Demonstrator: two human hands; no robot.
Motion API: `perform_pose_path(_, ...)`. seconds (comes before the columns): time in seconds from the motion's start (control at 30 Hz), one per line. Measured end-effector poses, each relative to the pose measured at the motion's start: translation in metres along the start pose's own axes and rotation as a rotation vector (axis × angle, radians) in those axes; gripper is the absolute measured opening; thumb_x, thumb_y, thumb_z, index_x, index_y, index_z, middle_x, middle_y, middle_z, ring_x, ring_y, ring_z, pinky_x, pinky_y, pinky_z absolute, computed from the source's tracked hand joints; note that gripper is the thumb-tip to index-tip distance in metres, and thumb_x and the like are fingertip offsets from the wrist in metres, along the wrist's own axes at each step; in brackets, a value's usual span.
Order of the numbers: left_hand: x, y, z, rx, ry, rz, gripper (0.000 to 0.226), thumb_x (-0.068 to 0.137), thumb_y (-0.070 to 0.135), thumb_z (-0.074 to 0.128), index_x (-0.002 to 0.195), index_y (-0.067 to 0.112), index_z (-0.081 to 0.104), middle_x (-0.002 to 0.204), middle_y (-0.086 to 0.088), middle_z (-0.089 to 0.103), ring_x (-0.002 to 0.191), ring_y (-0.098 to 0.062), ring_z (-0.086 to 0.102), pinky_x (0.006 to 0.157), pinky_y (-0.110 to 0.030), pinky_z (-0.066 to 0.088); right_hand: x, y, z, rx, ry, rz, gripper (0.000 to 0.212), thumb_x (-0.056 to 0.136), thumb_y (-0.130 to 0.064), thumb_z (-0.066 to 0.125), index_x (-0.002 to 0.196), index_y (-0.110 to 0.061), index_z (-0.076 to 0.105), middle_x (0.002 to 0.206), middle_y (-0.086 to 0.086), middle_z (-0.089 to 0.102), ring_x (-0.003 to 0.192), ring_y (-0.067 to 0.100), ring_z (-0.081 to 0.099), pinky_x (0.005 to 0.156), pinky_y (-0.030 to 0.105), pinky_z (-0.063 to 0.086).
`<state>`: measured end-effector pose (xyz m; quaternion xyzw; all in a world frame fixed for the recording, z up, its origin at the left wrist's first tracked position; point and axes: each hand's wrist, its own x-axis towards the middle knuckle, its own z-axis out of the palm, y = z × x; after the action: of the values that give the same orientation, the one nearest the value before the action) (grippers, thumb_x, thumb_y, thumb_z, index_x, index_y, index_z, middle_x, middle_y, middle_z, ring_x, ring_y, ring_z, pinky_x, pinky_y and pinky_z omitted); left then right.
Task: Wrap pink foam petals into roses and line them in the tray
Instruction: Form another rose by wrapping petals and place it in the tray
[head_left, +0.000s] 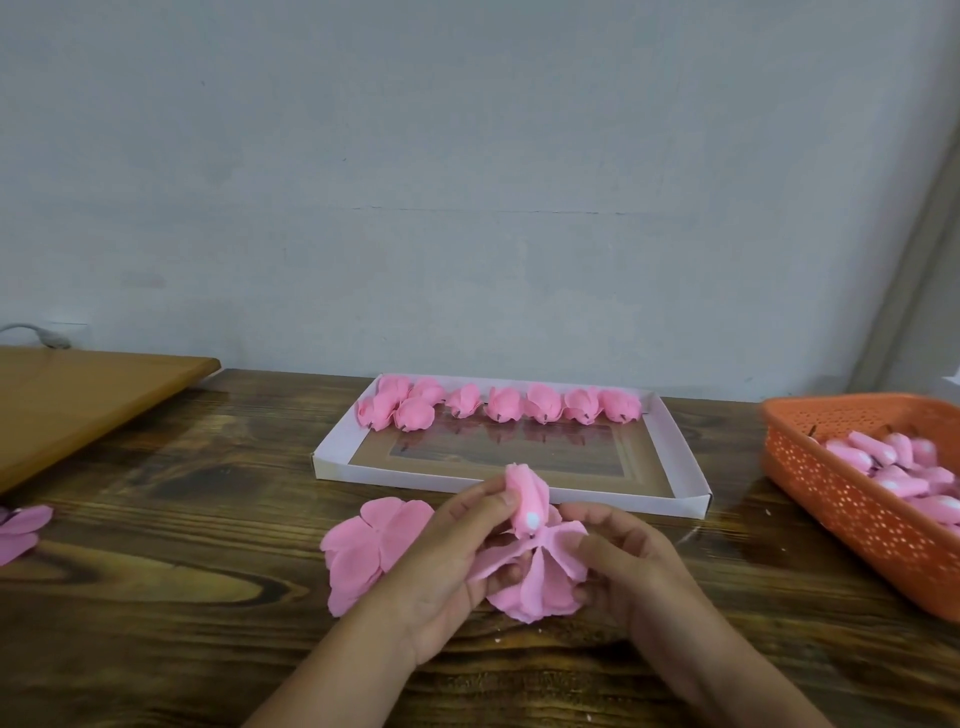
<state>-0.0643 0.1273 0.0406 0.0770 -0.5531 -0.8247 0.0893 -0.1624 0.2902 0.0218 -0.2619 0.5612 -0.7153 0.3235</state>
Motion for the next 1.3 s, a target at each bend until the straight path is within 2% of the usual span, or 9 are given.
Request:
perform_pose_path(0.13, 0.001, -0.001, -0.001, 0.023, -0.014, 0.033, 0.023, 0.097, 0.027, 0.061, 0.110, 0.012, 0.073, 0.114, -0.015, 0.074, 0.087, -0.017, 0.069, 0.067, -0.025, 0.055, 0.002, 0.001, -0.002, -0.004, 0.050, -0.042, 0.031, 0.072, -0.020, 0.077, 0.102, -0.022, 0.076, 0.091, 0.008, 0.074, 0.064, 0.016, 0.060, 0.061, 0.030, 0.054)
perform_pose_path(0.27, 0.002, -0.004, -0.002, 0.164, 0.043, 0.082, 0.025, 0.096, 0.030, 0.063, 0.113, 0.018, 0.075, 0.118, -0.011, 0.074, 0.113, -0.027, 0.069, 0.098, -0.040, 0.054, 0.003, 0.002, -0.002, 0.032, 0.127, -0.060, 0.032, 0.065, -0.028, 0.081, 0.096, -0.021, 0.076, 0.083, 0.011, 0.071, 0.058, 0.018, 0.058, 0.062, 0.037, 0.054)
perform_pose_path(0.53, 0.007, -0.009, -0.003, 0.175, 0.107, 0.042, 0.023, 0.101, 0.026, 0.057, 0.112, 0.020, 0.076, 0.117, -0.008, 0.075, 0.114, -0.032, 0.069, 0.093, -0.043, 0.055, -0.001, 0.001, 0.005, -0.071, 0.176, -0.057, 0.011, 0.087, -0.018, 0.069, 0.094, -0.022, 0.077, 0.096, 0.008, 0.077, 0.077, 0.020, 0.072, 0.064, 0.030, 0.058)
perform_pose_path(0.73, 0.008, -0.008, -0.004, 0.076, 0.118, 0.011, 0.029, 0.101, 0.027, 0.056, 0.118, 0.011, 0.072, 0.119, -0.015, 0.073, 0.115, -0.033, 0.068, 0.100, -0.046, 0.052, 0.004, 0.007, 0.006, -0.183, 0.346, -0.078, 0.016, 0.090, -0.015, 0.060, 0.087, -0.025, 0.072, 0.082, -0.001, 0.072, 0.069, 0.006, 0.067, 0.065, 0.029, 0.060)
perform_pose_path(0.83, 0.010, -0.008, -0.004, 0.048, 0.219, 0.020, 0.023, 0.097, 0.027, 0.063, 0.114, 0.017, 0.075, 0.114, -0.013, 0.075, 0.109, -0.028, 0.071, 0.098, -0.044, 0.054, -0.001, 0.009, 0.004, -0.433, 0.438, -0.298, 0.026, 0.086, -0.010, 0.065, 0.098, -0.033, 0.064, 0.084, -0.013, 0.068, 0.075, 0.006, 0.065, 0.064, 0.020, 0.055)
perform_pose_path(0.97, 0.010, -0.009, -0.003, 0.039, 0.262, 0.043, 0.017, 0.096, 0.026, 0.067, 0.107, 0.018, 0.077, 0.111, -0.013, 0.076, 0.104, -0.029, 0.072, 0.092, -0.045, 0.056, -0.007, 0.010, 0.007, -0.849, 0.190, -0.710, 0.041, 0.077, -0.008, 0.068, 0.110, -0.033, 0.065, 0.102, -0.017, 0.055, 0.094, 0.011, 0.060, 0.069, 0.013, 0.048)
perform_pose_path(1.13, 0.006, -0.013, 0.006, 0.072, 0.182, 0.040, 0.018, 0.099, 0.026, 0.063, 0.110, 0.019, 0.075, 0.112, -0.016, 0.075, 0.099, -0.038, 0.073, 0.058, -0.036, 0.054, -0.007, 0.019, 0.015, -0.998, 0.086, -0.781, 0.029, 0.080, -0.027, 0.066, 0.107, -0.036, 0.070, 0.115, -0.017, 0.046, 0.103, 0.008, 0.055, 0.072, 0.017, 0.051)
perform_pose_path(1.23, 0.008, -0.017, 0.006, 0.079, 0.166, 0.034, 0.019, 0.100, 0.019, 0.059, 0.110, 0.018, 0.076, 0.113, -0.016, 0.075, 0.103, -0.040, 0.072, 0.059, -0.034, 0.057, -0.005, 0.017, 0.014, -0.980, 0.135, -0.804, 0.019, 0.083, -0.022, 0.069, 0.096, -0.036, 0.071, 0.112, -0.017, 0.050, 0.100, 0.006, 0.055, 0.069, 0.019, 0.052)
perform_pose_path(1.3, 0.008, -0.019, 0.005, 0.062, 0.155, 0.032, 0.019, 0.099, 0.017, 0.061, 0.109, 0.017, 0.077, 0.114, -0.017, 0.074, 0.105, -0.039, 0.072, 0.073, -0.041, 0.062, -0.005, 0.018, 0.013, -0.865, 0.160, -0.734, 0.031, 0.083, -0.007, 0.072, 0.094, -0.036, 0.072, 0.110, -0.019, 0.052, 0.103, 0.009, 0.059, 0.071, 0.027, 0.057)
